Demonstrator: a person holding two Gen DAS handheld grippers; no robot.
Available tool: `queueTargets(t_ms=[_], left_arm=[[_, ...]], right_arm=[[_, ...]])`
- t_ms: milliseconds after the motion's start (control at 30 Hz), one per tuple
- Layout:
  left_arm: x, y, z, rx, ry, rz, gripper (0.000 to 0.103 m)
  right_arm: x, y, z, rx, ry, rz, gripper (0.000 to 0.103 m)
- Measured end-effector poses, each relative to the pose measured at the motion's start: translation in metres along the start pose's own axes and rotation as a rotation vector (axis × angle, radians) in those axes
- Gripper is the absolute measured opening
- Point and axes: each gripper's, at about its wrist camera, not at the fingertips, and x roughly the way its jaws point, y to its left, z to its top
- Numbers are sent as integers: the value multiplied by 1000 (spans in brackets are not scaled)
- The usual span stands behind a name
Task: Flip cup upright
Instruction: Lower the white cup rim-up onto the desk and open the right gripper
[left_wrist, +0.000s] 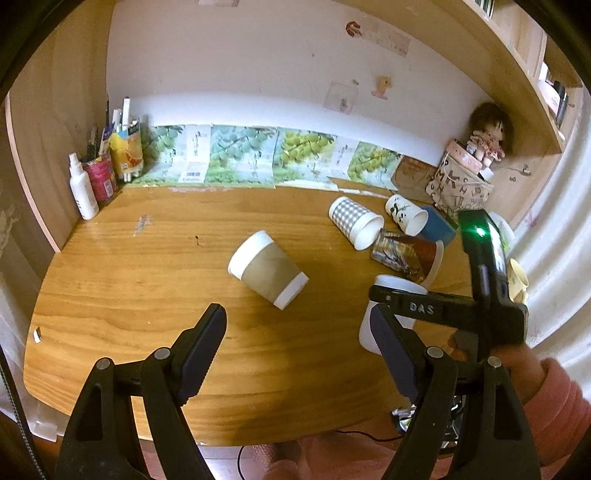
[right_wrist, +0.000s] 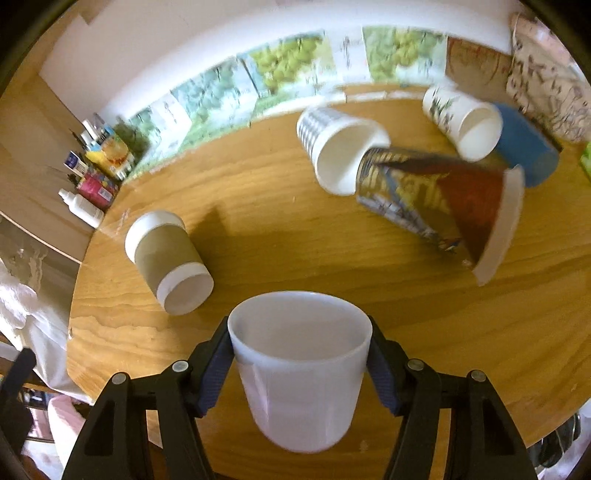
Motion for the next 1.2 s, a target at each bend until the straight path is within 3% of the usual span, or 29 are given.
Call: queueTargets(t_ms=[367, 700, 900, 1200], left_arm=[[-14, -8, 6, 19, -67, 60, 83], [-23, -10, 5, 16, -77, 108, 83], [-27, -8, 2, -4, -78, 126, 83], [-35, -9, -4, -13, -91, 123, 83]], right_arm=[[-40, -3, -27, -82, -352, -90, 65], [-41, -4, -71, -187, -622, -107, 65], [-31, -3, -82, -205, -658, -116, 65], [-21, 4, -88, -259, -614, -128, 65]])
